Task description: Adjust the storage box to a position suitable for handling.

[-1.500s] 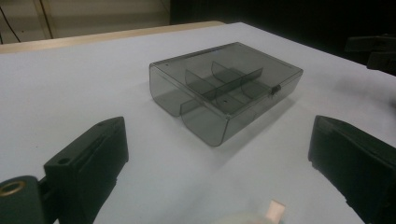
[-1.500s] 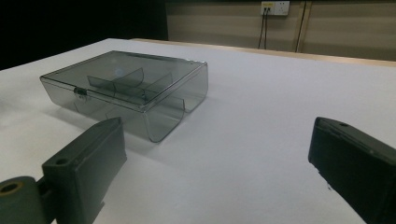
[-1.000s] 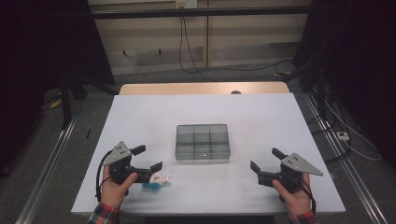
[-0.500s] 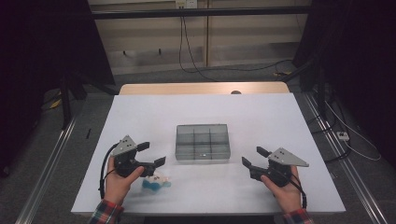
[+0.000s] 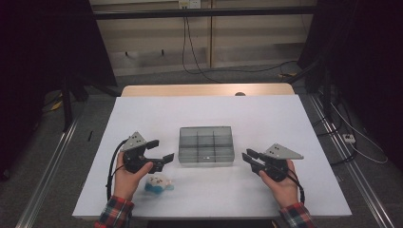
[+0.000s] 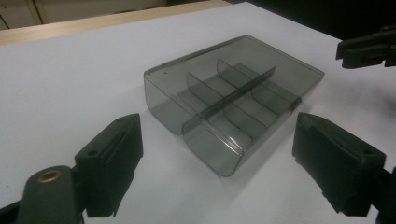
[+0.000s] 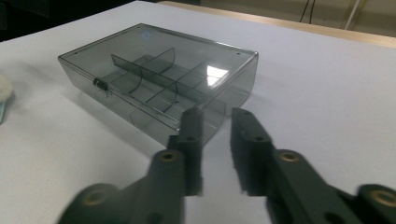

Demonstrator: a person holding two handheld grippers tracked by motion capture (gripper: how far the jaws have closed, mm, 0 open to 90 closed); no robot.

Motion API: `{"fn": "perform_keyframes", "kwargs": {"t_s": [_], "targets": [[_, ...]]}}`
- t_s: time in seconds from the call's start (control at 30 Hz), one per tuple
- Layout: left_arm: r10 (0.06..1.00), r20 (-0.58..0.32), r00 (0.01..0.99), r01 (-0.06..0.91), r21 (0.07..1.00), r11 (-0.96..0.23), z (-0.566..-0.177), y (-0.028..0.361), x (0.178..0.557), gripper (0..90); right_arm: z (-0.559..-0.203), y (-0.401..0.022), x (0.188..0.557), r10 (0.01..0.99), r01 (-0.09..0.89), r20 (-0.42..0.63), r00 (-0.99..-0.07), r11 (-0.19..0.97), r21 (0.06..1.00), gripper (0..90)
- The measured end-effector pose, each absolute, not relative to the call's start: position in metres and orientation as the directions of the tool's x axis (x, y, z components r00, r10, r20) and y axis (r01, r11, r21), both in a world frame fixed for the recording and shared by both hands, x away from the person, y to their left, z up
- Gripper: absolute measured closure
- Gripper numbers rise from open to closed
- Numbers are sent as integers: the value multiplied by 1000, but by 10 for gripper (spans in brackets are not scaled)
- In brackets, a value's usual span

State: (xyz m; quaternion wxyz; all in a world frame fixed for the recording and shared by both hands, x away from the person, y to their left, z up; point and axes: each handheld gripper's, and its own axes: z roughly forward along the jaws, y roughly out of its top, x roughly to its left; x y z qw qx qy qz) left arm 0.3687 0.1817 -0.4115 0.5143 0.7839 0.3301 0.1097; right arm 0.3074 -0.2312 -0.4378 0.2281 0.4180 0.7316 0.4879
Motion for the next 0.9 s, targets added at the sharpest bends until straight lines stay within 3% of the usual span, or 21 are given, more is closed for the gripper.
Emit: {"fn": "perform_keyframes", "kwargs": {"t_s": [0.03,0.13,0.4,0.53,0.57,0.63,0.9], "targets": [[633,-165,757,406,877,-257,-411,182,370,195,-438,-230,311,828,394,85,-554,171,903,863],[646,-153,748,414,868,-275,-410,180,372,235,-440,-226,317,823,413,94,-560,180,893,900],[646,-146,749,426,854,-300,-413,178,376,299,-443,-222,325,827,433,90,-555,195,880,900],[652,-137,745,436,841,-321,-416,174,378,487,-444,-223,325,834,441,74,-547,212,872,900],[653,-136,745,445,831,-335,-417,173,378,487,-444,-223,325,834,441,74,-547,212,872,900],[666,-126,736,463,811,-358,-419,172,379,602,-445,-223,325,836,447,76,-544,212,869,900],[670,-118,733,496,767,-408,-421,172,377,895,-449,-221,329,836,473,72,-544,234,849,900]]}}
